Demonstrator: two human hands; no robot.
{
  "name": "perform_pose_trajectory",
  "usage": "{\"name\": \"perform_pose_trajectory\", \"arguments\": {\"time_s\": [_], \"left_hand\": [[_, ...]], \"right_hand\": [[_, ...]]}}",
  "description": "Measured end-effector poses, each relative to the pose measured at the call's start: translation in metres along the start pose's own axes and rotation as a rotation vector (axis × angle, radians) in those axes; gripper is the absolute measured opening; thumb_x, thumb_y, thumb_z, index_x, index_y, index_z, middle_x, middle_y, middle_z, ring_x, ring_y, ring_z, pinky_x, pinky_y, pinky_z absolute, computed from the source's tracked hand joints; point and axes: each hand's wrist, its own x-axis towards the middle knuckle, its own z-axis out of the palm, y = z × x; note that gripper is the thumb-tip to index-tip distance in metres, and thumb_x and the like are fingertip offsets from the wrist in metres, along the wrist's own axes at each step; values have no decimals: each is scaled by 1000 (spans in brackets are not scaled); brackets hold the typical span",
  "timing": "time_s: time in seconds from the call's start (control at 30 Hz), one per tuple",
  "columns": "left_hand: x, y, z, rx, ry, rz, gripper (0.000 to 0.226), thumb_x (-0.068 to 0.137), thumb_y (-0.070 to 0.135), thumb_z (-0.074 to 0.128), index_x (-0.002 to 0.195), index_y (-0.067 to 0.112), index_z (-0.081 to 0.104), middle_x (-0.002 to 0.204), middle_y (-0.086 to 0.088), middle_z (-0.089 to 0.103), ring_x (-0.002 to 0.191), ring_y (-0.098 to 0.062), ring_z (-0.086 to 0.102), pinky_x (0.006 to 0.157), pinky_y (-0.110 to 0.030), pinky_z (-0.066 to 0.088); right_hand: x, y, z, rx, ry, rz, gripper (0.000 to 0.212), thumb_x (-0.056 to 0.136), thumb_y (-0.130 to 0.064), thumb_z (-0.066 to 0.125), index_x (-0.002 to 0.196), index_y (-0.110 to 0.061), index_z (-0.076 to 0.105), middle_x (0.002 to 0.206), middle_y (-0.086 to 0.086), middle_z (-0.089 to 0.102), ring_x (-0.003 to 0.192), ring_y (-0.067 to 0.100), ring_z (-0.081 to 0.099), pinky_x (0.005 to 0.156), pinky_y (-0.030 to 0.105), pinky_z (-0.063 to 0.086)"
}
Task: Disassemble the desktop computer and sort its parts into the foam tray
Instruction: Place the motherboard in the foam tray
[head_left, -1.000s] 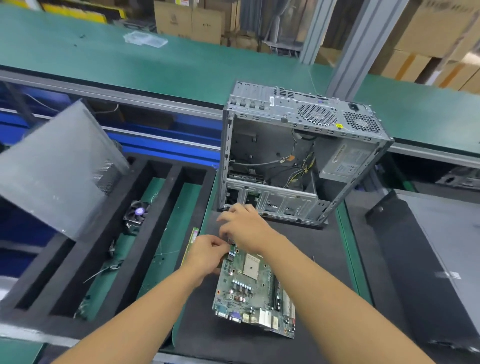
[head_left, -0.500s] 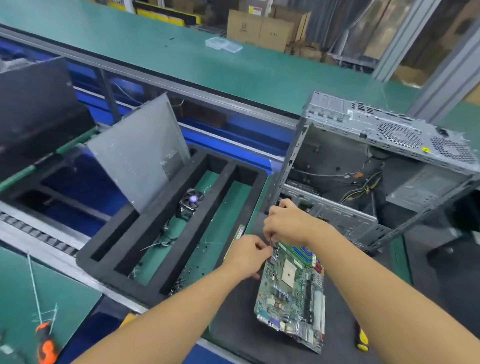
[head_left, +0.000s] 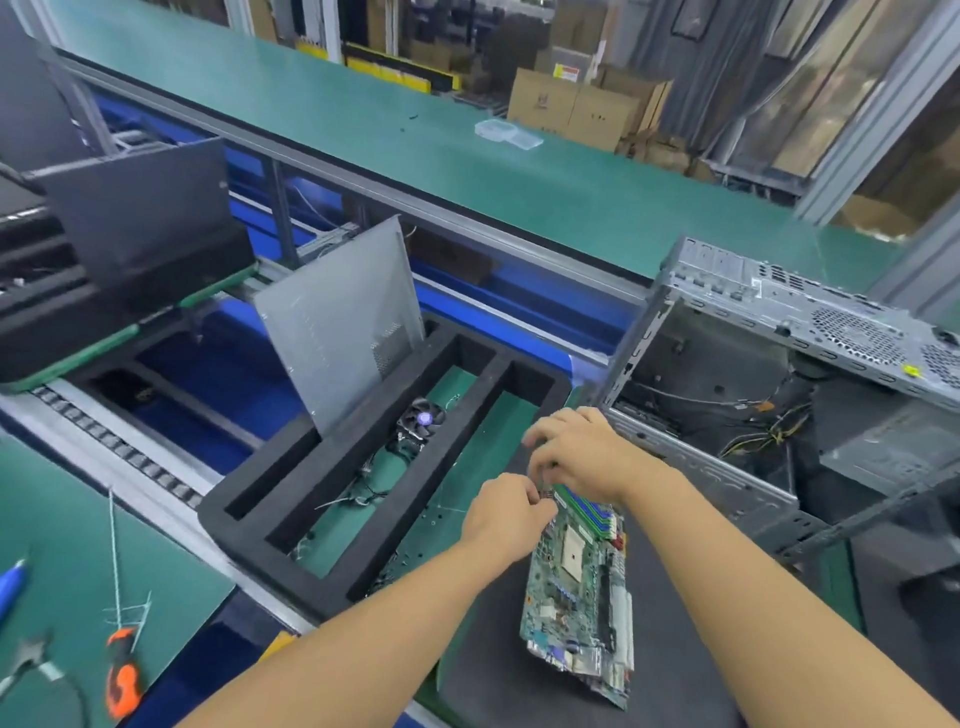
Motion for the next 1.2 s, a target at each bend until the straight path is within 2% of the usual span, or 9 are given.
{"name": "perform_pose_trajectory", "arguments": {"time_s": [0.07, 0.17, 0.23, 0.3, 0.37, 0.47, 0.7, 1.0, 1.2], "left_hand": [[1, -2, -2, 5, -4, -4, 41, 91, 28, 60, 57, 18, 40, 59, 3, 43, 56, -22, 38, 56, -29, 36], [6, -5, -9, 12, -19, -1, 46, 94, 26, 60, 55, 17, 36, 55, 2, 40, 56, -23, 45, 61, -33, 46], [10, -4, -16, 50, 0, 20, 48, 95, 28, 60, 55, 17, 35, 51, 1, 34, 54, -22, 37, 59, -30, 41], [12, 1, -24, 76, 32, 59, 51, 95, 29, 61, 52, 18, 34, 48, 2, 31, 51, -21, 31, 56, -27, 35], [13, 7, -30, 99, 66, 88, 52, 94, 28, 61, 50, 18, 36, 44, 3, 31, 47, -19, 31, 54, -26, 35], [12, 17, -39, 125, 98, 111, 47, 92, 28, 61, 51, 17, 41, 45, 2, 37, 48, -22, 36, 56, -30, 44], [-1, 41, -80, 218, 254, 168, 29, 89, 28, 61, 67, 9, 61, 66, -5, 64, 67, -28, 62, 61, -33, 51], [11, 30, -193, 251, 334, 186, 29, 93, 32, 63, 74, 12, 70, 69, -5, 67, 63, -18, 60, 52, -25, 42], [24, -6, -255, 373, 337, 194, 26, 90, 24, 65, 65, 16, 64, 65, -3, 66, 64, -21, 58, 59, -29, 44]], "right_hand": [[-10, 5, 7, 195, 163, 158, 29, 103, -28, 47, 115, -44, 67, 140, -17, 47, 130, 14, 35, 109, 41, 24], [-31, 18, 34, 567, 388, 546, 28, 102, -15, 44, 113, -29, 65, 120, -7, 58, 108, 16, 52, 92, 36, 43], [-43, 26, 62, 859, 367, 818, 21, 100, -10, 44, 109, -21, 59, 105, -2, 58, 87, 16, 55, 72, 31, 43], [-50, 27, 92, 1069, 278, 1019, 15, 95, -7, 45, 88, -19, 50, 81, 2, 49, 64, 18, 45, 55, 29, 33], [-52, 24, 123, 1188, 241, 1158, 25, 90, -5, 46, 72, -18, 36, 68, 4, 36, 58, 18, 31, 54, 26, 23], [-55, 9, 158, 1390, 142, 1326, 15, 95, -16, 51, 81, -12, 48, 79, 9, 49, 66, 23, 42, 59, 28, 35], [-25, -24, 176, 1539, 142, 1213, 11, 98, -22, 52, 96, -15, 59, 84, 5, 61, 66, 18, 48, 61, 27, 40], [49, -65, 136, 1566, 248, 997, 18, 99, -13, 43, 97, -10, 60, 76, 4, 62, 55, 14, 52, 50, 24, 41], [102, -102, 128, 1483, 114, 870, 18, 95, -12, 46, 85, -13, 60, 68, 1, 66, 50, 16, 52, 45, 21, 35]]}}
